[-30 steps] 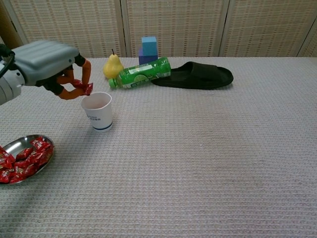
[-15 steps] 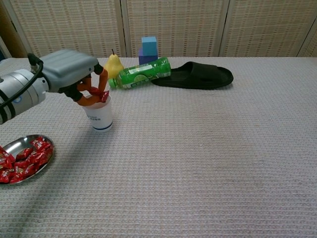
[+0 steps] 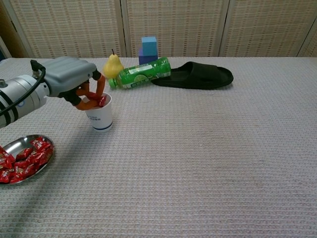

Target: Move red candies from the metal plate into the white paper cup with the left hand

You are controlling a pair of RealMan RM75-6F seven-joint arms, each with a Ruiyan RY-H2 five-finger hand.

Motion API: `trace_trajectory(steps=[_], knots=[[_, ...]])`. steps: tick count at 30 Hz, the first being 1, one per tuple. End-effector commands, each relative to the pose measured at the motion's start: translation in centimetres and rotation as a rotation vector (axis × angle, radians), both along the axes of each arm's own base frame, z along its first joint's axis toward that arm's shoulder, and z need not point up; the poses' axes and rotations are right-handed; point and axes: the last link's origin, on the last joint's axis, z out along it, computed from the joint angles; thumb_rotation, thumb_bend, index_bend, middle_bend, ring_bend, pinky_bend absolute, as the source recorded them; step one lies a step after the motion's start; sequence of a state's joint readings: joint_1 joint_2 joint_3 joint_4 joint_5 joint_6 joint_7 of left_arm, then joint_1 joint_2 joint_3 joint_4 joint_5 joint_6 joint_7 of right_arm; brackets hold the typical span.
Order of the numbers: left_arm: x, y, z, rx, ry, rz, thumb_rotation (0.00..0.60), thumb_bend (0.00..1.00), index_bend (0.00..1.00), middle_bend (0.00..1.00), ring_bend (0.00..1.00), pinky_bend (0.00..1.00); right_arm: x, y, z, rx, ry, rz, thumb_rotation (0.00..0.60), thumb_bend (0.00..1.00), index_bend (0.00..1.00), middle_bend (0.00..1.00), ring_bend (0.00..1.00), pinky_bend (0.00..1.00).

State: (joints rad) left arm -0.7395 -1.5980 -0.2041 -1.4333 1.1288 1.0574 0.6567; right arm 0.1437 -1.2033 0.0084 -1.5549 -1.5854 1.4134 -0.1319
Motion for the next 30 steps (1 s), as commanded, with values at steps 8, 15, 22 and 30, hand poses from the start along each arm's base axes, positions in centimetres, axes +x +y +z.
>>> trace_trajectory(steps=[8, 15, 22, 30], knots=[[-0.09, -0.1, -0.35, -0.003, -0.014, -0.001, 0.6, 0.41, 0.21, 1.0, 1.0, 1.0, 0.09, 0.09, 0.02, -0.003, -0.003, 0.007, 0.6, 0.06, 0.0, 0.0, 0.0, 0.0], [-0.11, -0.27, -0.19, -0.007, -0.027, -0.003, 0.6, 0.41, 0.15, 1.0, 1.0, 1.0, 0.05, 0.08, 0.02, -0.003, -0.003, 0.005, 0.6, 0.06, 0.0, 0.0, 0.0, 0.0], [0.1, -0.53, -0.14, -0.028, -0.048, -0.001, 0.6, 0.41, 0.15, 0.98, 1.0, 1.0, 0.12, 0.12, 0.05, -0.005, -0.004, 0.008, 0.6, 0.06, 0.0, 0.0, 0.0, 0.0], [0.33, -0.76, 0.17, -0.021, -0.045, -0.013, 0.6, 0.41, 0.15, 0.87, 1.0, 1.0, 0.13, 0.2, 0.12, -0.006, -0.005, 0.009, 0.6, 0.06, 0.0, 0.0, 0.0, 0.0]])
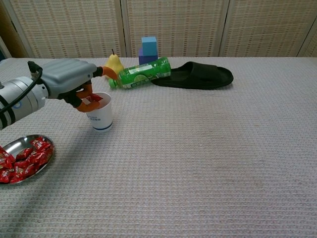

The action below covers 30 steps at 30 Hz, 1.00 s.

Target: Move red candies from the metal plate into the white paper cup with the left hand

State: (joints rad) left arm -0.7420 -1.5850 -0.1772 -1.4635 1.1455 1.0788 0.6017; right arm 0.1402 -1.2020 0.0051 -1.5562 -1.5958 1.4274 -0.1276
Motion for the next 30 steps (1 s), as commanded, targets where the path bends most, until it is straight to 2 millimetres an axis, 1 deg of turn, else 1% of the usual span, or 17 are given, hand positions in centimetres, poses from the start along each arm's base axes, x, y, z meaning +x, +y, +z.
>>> trace_trajectory(steps=[1, 11, 17, 20, 23, 24, 26, 30], knots=[[0.1, 0.0, 0.2, 0.007, 0.003, -0.005, 0.6, 0.41, 0.15, 0.85, 1.0, 1.0, 0.0, 0.0, 0.0, 0.0, 0.0, 0.0, 0.6, 0.06, 0.0, 0.0, 0.0, 0.0], [0.0, -0.1, 0.5, 0.014, 0.012, -0.011, 0.6, 0.39, 0.15, 0.77, 1.0, 1.0, 0.0, 0.0, -0.1, 0.001, 0.002, -0.001, 0.6, 0.06, 0.0, 0.0, 0.0, 0.0], [0.1, -0.2, 0.6, 0.018, 0.008, -0.017, 0.6, 0.39, 0.14, 0.77, 1.0, 1.0, 0.0, 0.0, 0.0, 0.0, 0.001, 0.0, 0.6, 0.06, 0.0, 0.0, 0.0, 0.0], [0.0, -0.7, 1.1, 0.034, -0.001, -0.034, 0.6, 0.39, 0.14, 0.79, 1.0, 1.0, 0.0, 0.1, -0.1, 0.003, 0.001, 0.003, 0.6, 0.06, 0.0, 0.0, 0.0, 0.0], [-0.9, -2.1, 2.1, 0.045, -0.003, -0.042, 0.6, 0.39, 0.15, 0.88, 1.0, 1.0, 0.1, 0.2, -0.1, 0.006, -0.001, 0.009, 0.6, 0.06, 0.0, 0.0, 0.0, 0.0], [-1.5, -2.8, 2.4, 0.036, -0.011, -0.032, 0.6, 0.39, 0.16, 0.92, 1.0, 1.0, 0.2, 0.2, -0.1, 0.008, -0.001, 0.012, 0.6, 0.06, 0.0, 0.0, 0.0, 0.0], [-2.6, -4.1, 2.9, 0.009, -0.042, 0.0, 0.6, 0.39, 0.17, 0.96, 1.0, 1.0, 0.2, 0.4, -0.1, 0.013, -0.006, 0.018, 0.6, 0.06, 0.0, 0.0, 0.0, 0.0], [-5.1, -7.0, 3.9, -0.017, -0.092, 0.042, 0.6, 0.39, 0.19, 0.99, 1.0, 1.0, 0.4, 0.6, -0.1, 0.016, -0.008, 0.029, 0.6, 0.06, 0.0, 0.0, 0.0, 0.0]])
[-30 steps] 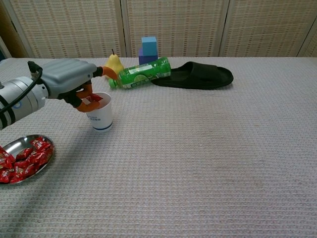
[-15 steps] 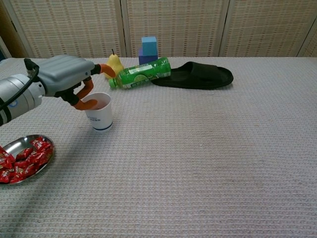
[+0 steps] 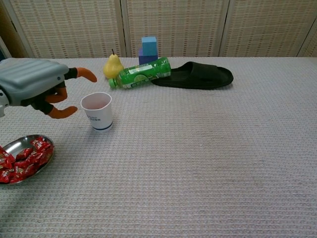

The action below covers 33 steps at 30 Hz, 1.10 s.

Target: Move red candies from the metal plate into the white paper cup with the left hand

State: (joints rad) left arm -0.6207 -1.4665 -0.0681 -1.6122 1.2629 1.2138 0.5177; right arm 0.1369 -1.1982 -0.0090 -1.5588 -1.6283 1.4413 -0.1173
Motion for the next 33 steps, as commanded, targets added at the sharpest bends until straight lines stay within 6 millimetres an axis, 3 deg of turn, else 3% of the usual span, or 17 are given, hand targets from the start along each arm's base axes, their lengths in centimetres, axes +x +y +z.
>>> trace_trajectory(steps=[1, 6, 11, 19, 33], knots=[[-2.6, -3.0, 1.0, -0.031, -0.043, 0.04, 0.6, 0.39, 0.19, 0.99, 1.0, 1.0, 0.1, 0.2, -0.1, 0.004, -0.001, 0.008, 0.6, 0.06, 0.0, 0.0, 0.0, 0.0], [-4.6, -5.7, 0.9, -0.117, -0.086, 0.118, 0.6, 0.39, 0.19, 1.0, 1.0, 1.0, 0.5, 0.5, -0.5, 0.02, 0.003, 0.035, 0.6, 0.06, 0.0, 0.0, 0.0, 0.0], [-5.5, -6.7, 0.0, -0.134, -0.103, 0.146, 0.6, 0.39, 0.19, 1.0, 1.0, 1.0, 0.8, 0.8, -0.8, 0.04, 0.005, 0.052, 0.6, 0.06, 0.0, 0.0, 0.0, 0.0], [-6.4, -6.7, -1.8, -0.125, -0.067, 0.202, 0.6, 0.39, 0.2, 1.0, 1.0, 1.0, 1.1, 1.6, -0.6, 0.044, -0.005, 0.082, 0.6, 0.06, 0.0, 0.0, 0.0, 0.0], [-7.5, -6.2, -2.1, -0.109, -0.047, 0.252, 0.6, 0.39, 0.29, 1.0, 1.0, 1.0, 1.2, 2.0, -0.2, 0.032, -0.013, 0.098, 0.6, 0.06, 0.0, 0.0, 0.0, 0.0]])
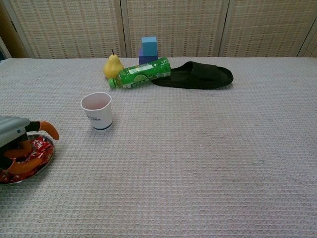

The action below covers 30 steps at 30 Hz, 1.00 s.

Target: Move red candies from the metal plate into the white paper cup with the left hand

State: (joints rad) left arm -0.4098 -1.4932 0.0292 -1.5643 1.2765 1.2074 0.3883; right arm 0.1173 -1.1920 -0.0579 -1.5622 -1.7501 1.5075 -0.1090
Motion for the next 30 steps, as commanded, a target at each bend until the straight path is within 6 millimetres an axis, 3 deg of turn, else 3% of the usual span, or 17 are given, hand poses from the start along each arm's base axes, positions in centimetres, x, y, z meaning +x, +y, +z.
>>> trace_trajectory(steps=[1, 11, 19, 30], knots=[[-0.15, 0.08, -0.19, -0.007, 0.009, 0.004, 0.6, 0.39, 0.29, 1.0, 1.0, 1.0, -0.02, 0.01, 0.01, 0.0, 0.0, -0.001, 0.6, 0.06, 0.0, 0.0, 0.0, 0.0], [-0.55, 0.54, -0.64, -0.01, 0.033, 0.009, 0.6, 0.39, 0.3, 1.0, 1.0, 1.0, -0.04, -0.02, -0.09, 0.004, 0.004, -0.003, 0.6, 0.06, 0.0, 0.0, 0.0, 0.0], [-0.74, 0.54, -0.8, -0.019, 0.046, 0.006, 0.6, 0.39, 0.37, 1.0, 1.0, 1.0, -0.04, -0.06, -0.16, 0.004, 0.007, -0.005, 0.6, 0.06, 0.0, 0.0, 0.0, 0.0], [-0.68, 0.53, -0.99, -0.031, 0.049, -0.001, 0.6, 0.39, 0.36, 1.0, 1.0, 1.0, -0.05, -0.04, -0.1, 0.001, 0.006, -0.006, 0.6, 0.06, 0.0, 0.0, 0.0, 0.0]])
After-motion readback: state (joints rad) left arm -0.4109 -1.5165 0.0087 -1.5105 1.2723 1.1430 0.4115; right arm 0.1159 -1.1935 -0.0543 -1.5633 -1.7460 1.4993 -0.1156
